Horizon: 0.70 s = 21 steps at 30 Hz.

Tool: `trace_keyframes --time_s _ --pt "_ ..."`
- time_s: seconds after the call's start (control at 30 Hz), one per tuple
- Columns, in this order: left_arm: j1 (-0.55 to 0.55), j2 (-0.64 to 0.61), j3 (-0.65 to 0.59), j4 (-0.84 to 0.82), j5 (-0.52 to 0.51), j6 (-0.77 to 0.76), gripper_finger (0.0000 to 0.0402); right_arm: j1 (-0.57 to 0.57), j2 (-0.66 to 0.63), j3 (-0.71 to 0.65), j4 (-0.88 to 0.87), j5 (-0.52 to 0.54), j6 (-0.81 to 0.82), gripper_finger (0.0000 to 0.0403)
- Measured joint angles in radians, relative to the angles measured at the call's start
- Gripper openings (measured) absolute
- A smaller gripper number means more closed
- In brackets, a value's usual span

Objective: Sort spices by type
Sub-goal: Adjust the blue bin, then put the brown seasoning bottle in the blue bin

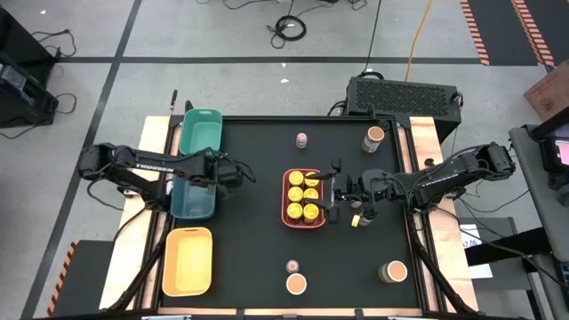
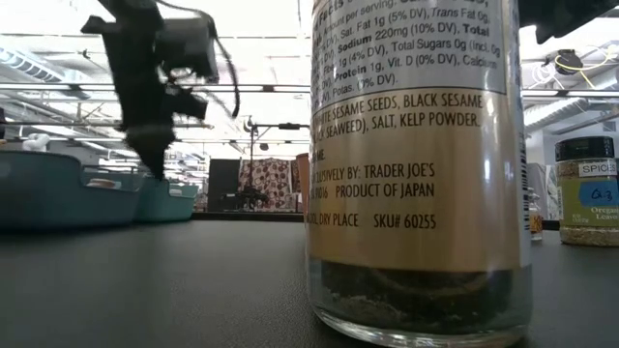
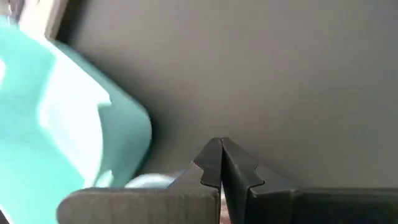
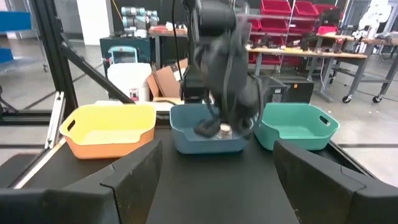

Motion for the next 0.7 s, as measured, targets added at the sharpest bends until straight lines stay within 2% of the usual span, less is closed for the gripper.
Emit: trace_keyframes --time_s 0.2,0.37,0.57,0.7 --pt "-0.005 -0.072 0.104 0.027 -0.086 0.091 0.0003 0.0 0.0 0.0 -0.096 0.0 0.036 0.0299" --pt "-0.005 -0.171 0.086 0.201 -0.096 0.183 0.0003 0.0 0.0 -0.001 -0.123 0.003 0.086 0.0299" --pt "-0.002 -0.265 0.061 0.434 0.002 0.344 0.0003 -0.001 0.017 -0.002 -0.154 0.003 0.18 0.0299" --pt "-0.011 -0.326 0.056 0.447 0.058 0.344 0.0003 -0.021 0.031 0.0 -0.099 0.002 0.145 0.0299"
